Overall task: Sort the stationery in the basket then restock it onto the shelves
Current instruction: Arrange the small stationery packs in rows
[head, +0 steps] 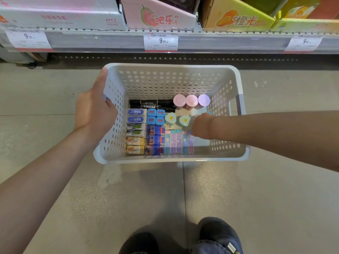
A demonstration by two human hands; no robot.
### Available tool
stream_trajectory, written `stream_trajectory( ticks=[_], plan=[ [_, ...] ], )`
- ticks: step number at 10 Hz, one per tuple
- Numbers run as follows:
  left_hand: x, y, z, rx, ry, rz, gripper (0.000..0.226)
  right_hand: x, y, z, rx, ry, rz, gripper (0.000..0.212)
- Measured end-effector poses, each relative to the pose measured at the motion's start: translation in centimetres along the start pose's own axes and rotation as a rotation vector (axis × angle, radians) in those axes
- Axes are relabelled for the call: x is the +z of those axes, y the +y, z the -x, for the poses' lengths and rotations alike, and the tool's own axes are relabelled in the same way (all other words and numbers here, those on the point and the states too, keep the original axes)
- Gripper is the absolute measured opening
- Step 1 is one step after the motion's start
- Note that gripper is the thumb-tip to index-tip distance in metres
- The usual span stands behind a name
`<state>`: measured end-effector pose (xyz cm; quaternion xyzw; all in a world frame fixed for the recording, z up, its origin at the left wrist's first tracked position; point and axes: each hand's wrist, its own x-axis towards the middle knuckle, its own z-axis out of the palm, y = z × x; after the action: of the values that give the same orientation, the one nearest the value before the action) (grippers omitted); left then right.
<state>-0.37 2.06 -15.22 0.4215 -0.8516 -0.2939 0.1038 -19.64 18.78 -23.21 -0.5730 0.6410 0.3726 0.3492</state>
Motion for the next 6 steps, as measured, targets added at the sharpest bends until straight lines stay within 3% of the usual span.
stream_trajectory(
  ticks=[1,2,3,4,5,6],
  plan=[
    [0.0,0.1,0.0,-0.008,-0.002,0.007,0.071,-2.3,-1.3,5.9,0.077,-0.037,-0.023,0.022],
    [0.0,0.0,0.0,-0.003,-0.001,0.008,0.071,-2.3,-0.3,6.2,0.048,0.085,-0.054,0.027],
    [0.0,-0.1,0.0,0.003,0.000,0.015,0.071,-1.9,0.5,6.6,0.039,0.301,-0.307,0.021],
    [0.0,-0.1,0.0,0.011,0.001,0.002,0.071,-1.7,0.9,7.5,0.050,0.362,-0.845,0.041],
    [0.0,0.0,0.0,0.016,0.003,-0.012,0.071,-1.3,0.7,8.1,0.037,0.328,-1.238,0.053],
    [0.0,-0.1,-0.2,0.017,0.009,-0.034,0.071,-1.1,0.4,8.3,-0.029,0.279,-1.444,0.063]
  ],
)
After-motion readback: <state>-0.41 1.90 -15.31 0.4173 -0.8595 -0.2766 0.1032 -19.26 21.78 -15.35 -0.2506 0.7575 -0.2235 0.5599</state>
